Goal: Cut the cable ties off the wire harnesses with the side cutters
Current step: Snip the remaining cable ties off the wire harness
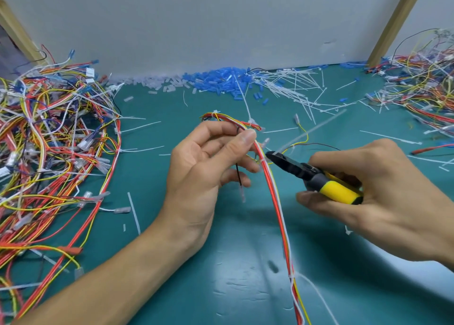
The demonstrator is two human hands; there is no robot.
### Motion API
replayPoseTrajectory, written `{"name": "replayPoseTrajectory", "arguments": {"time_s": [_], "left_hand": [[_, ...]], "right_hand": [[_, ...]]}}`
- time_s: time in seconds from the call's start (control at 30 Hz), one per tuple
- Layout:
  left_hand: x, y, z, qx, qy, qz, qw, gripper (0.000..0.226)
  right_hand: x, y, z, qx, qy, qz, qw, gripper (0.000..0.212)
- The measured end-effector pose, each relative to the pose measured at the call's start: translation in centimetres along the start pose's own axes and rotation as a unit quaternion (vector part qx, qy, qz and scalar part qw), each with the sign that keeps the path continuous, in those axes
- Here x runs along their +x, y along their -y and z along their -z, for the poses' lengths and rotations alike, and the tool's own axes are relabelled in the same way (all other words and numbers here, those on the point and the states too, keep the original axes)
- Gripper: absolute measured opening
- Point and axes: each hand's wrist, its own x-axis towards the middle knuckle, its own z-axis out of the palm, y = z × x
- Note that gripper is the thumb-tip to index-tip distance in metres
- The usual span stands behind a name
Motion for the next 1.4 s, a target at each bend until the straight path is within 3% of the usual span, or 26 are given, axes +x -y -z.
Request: {"name": "replayPoseTrajectory", "arguments": {"time_s": [0.13,0.2,0.27,0.43,0.6,0.7,0.8,1.0,1.4], "left_hand": [[-0.1,0.0,-0.1,0.075,-0.039,-0.079,0.993,0.025],[-0.2,-0.2,-0.1,0.071,-0.011,-0.064,0.995,0.02],[-0.6,-0.1,-0.3,0.071,0.043,-0.035,0.996,0.025],[-1.0,0.0,-0.9,-0.033,0.13,0.057,0.989,0.039],[-0.8,0.0,-0.8,-0.086,0.082,0.057,0.991,0.021],[-0.8,0.1,-0.8,-0.123,0.062,0.089,0.986,0.031],[-0.7,-0.2,-0.8,-0.139,0.057,0.099,0.984,0.026],[-0.5,-1.1,-0.5,-0.174,0.034,0.135,0.975,0.029],[0.0,-1.2,0.0,-0.184,0.026,0.098,0.978,0.013]], "right_hand": [[0.5,-0.2,-0.4,0.203,-0.066,-0.056,0.975,0.035],[0.8,-0.6,-0.1,0.338,-0.103,-0.098,0.93,0.033],[1.0,-0.8,0.1,0.402,-0.104,-0.125,0.901,0.031],[0.6,-0.2,-1.0,0.182,-0.056,-0.061,0.98,0.029],[0.5,-0.1,-1.4,0.095,-0.058,-0.041,0.993,0.025],[0.4,-0.4,-1.3,0.063,-0.053,-0.042,0.996,0.025],[0.3,-0.2,-1.5,0.017,-0.047,-0.043,0.998,0.026],[0.3,0.1,-1.6,0.03,-0.063,-0.063,0.996,0.025],[0.3,0.2,-1.2,0.055,-0.091,-0.097,0.99,0.033]]}}
